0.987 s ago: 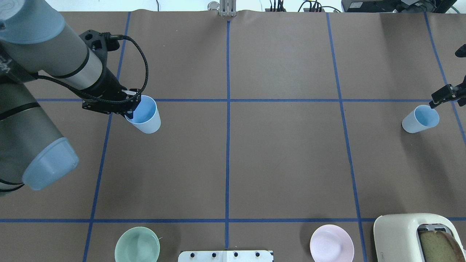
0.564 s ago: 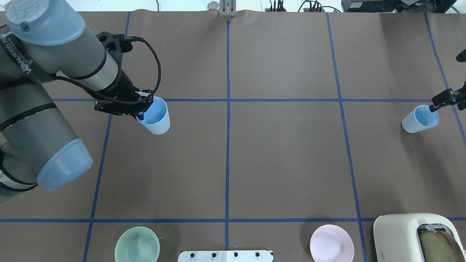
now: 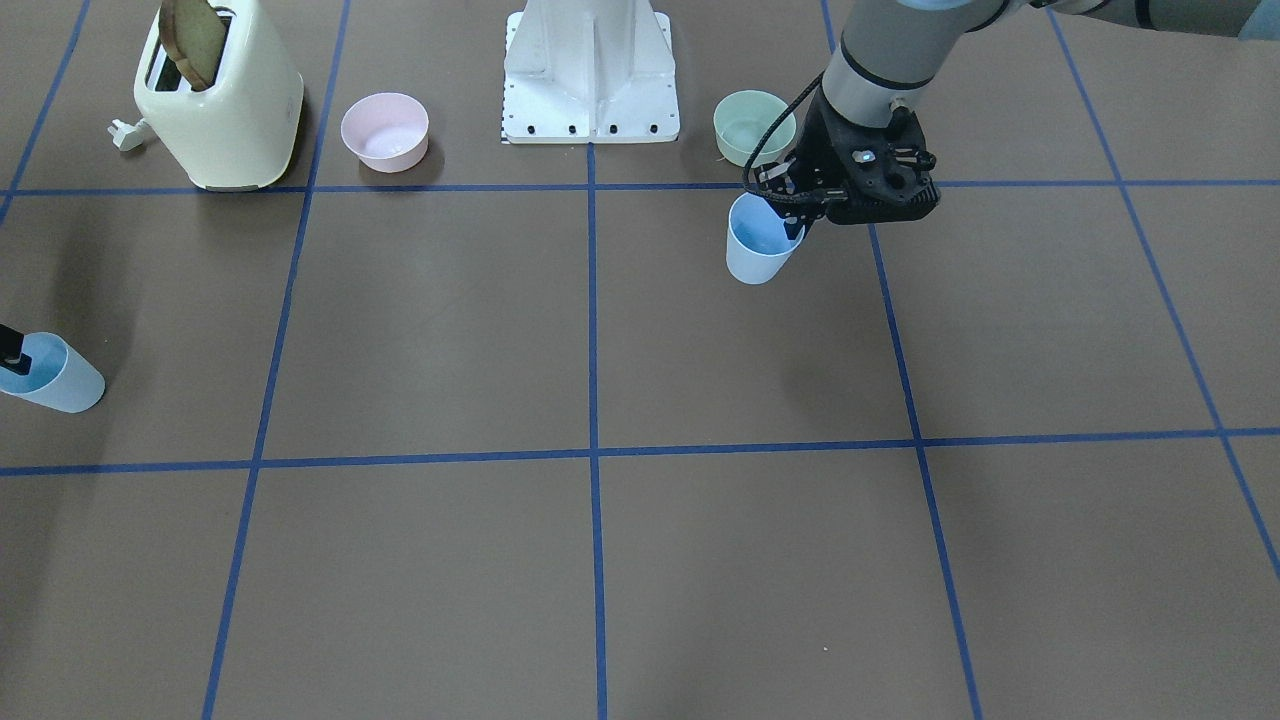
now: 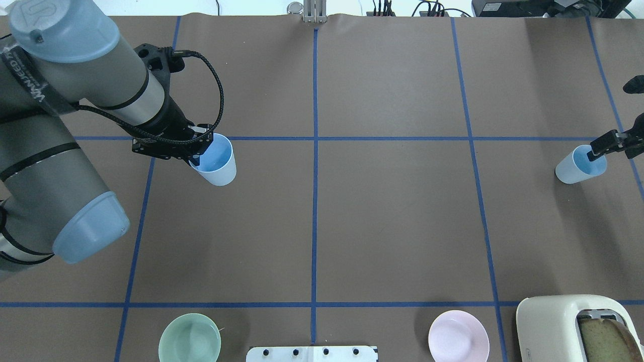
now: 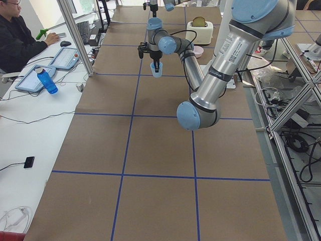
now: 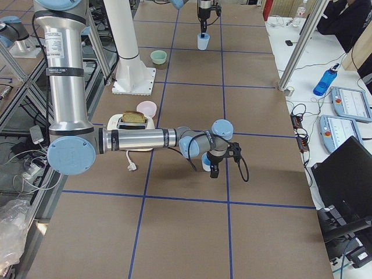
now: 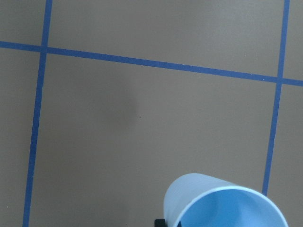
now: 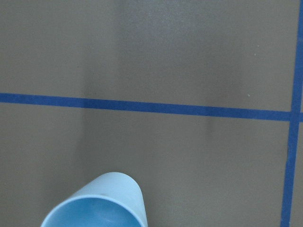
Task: Stack blue cups with both arms
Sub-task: 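Lift the cup with the left gripper while the right gripper grasps its cup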
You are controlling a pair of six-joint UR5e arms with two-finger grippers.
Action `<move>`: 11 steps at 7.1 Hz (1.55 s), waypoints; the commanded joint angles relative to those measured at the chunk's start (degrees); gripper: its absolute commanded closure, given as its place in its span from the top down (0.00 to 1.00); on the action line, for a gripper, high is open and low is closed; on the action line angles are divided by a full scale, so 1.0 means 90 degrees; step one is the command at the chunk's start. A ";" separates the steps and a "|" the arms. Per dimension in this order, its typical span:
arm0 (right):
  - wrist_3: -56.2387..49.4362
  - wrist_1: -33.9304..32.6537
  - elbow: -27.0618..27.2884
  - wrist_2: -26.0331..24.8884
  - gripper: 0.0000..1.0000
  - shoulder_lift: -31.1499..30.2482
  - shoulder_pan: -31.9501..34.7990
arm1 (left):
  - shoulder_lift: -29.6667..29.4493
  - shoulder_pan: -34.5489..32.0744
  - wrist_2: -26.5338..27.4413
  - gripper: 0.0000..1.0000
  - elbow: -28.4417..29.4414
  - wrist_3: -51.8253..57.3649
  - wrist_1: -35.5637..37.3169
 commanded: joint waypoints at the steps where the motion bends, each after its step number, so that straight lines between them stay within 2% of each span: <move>1: 0.0026 0.0053 -0.0017 -0.0079 1.00 0.0003 -0.0057 | 0.0000 0.0000 0.0000 0.00 0.0000 0.0000 0.0000; 2: 0.0036 0.0140 -0.0066 -0.0108 0.95 0.0003 -0.0067 | 0.0000 -0.0009 0.0000 0.00 0.0000 0.0000 0.0000; 3: 0.0026 0.0161 -0.0066 -0.0109 0.77 0.0003 -0.0076 | 0.0000 0.0000 -0.0010 0.00 0.0000 0.0000 0.0010; 4: 0.0036 0.0170 -0.0066 -0.0109 0.49 0.0003 -0.0096 | 0.0000 0.0000 0.0000 0.00 0.0000 0.0000 0.0000; 5: 0.0036 0.0171 -0.0066 -0.0109 0.14 0.0003 -0.0096 | 0.0000 -0.0009 -0.0010 0.00 -0.0009 0.0000 0.0010; 6: 0.0036 0.0200 -0.0056 -0.0099 0.00 0.0003 -0.0106 | 0.0000 -0.0010 0.0000 0.00 0.0000 0.0000 0.0010; 7: 0.0248 0.0509 -0.0076 -0.0109 0.00 -0.0007 -0.0106 | 0.0000 0.0000 -0.0010 0.00 -0.0009 -0.0010 0.0010; 9: 0.0406 0.0551 -0.0008 -0.0070 0.00 0.0080 -0.0116 | -0.0154 0.0020 -0.0010 0.00 0.0126 0.0000 -0.0010; 10: 0.0407 0.0551 0.0137 -0.0021 0.00 0.0110 -0.0106 | -0.0456 0.0087 0.0029 0.00 0.0466 -0.0019 -0.0010; 11: 0.0475 0.0290 0.0439 -0.0011 0.00 0.0216 -0.0106 | -0.0671 0.0388 0.0348 0.00 0.0730 -0.0029 -0.0029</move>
